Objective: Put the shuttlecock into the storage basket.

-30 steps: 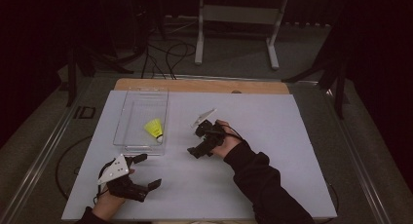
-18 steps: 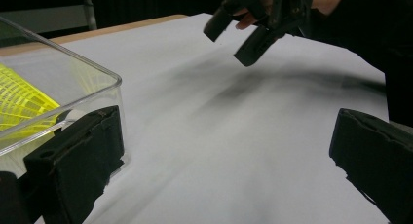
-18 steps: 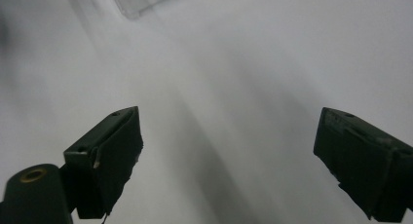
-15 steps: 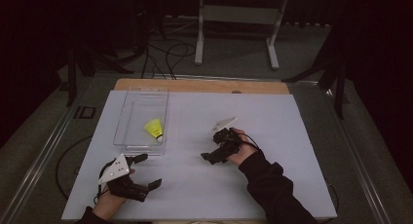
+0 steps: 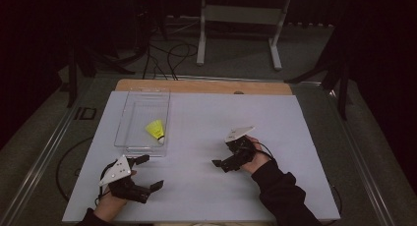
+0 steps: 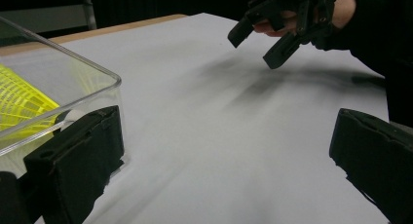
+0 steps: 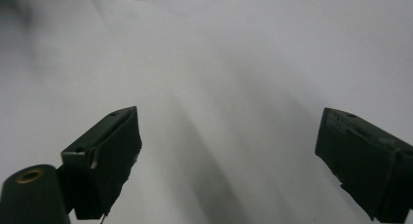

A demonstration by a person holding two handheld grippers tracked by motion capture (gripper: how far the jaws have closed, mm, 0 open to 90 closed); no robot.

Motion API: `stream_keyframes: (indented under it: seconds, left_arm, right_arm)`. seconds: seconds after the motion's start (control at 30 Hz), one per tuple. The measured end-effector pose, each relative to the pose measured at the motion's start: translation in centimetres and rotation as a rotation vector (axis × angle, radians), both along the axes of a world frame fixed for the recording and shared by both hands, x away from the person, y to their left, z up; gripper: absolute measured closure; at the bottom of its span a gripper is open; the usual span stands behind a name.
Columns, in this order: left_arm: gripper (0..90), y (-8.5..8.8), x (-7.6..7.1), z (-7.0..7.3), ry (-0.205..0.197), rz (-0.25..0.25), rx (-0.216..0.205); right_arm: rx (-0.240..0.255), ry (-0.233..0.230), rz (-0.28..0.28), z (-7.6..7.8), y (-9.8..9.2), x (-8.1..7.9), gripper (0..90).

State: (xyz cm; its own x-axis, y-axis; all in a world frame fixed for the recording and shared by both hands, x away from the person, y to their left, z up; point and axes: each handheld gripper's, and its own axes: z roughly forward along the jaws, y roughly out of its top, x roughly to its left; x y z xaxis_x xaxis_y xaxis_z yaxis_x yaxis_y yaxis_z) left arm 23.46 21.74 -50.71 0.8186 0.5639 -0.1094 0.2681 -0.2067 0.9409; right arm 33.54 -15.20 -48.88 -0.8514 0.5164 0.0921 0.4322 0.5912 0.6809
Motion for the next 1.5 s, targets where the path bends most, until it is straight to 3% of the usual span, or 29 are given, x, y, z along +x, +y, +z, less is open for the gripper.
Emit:
stream_keyframes:
  seconds: [0.47, 0.67, 0.9, 1.23, 1.5]
  left_arm:
    - [0.0, 0.0, 0.0, 0.0, 0.002, -0.001, -0.001]
    - [0.0, 0.0, 0.1, 0.0, 0.003, -0.001, -0.001]
    - [0.0, -0.1, 0.1, 0.0, 0.003, -0.002, 0.0]
    - [0.0, 0.0, 0.1, 0.0, 0.002, -0.003, -0.002]
    - [0.0, -0.1, 0.1, 0.0, 0.0, -0.006, 0.0]
  right_arm:
    - [0.078, -0.058, -0.046, -0.1, -4.2, -1.8, 9.0]
    - [0.083, -0.07, -0.059, -0.3, -6.1, -2.7, 9.0]
    - [0.107, -0.059, -0.101, -0.7, -8.4, -3.6, 8.5]
    - [0.148, -0.106, -0.17, -0.9, -12.1, -5.8, 8.6]
    - [0.191, -0.103, -0.224, -1.2, -14.9, -6.6, 8.5]
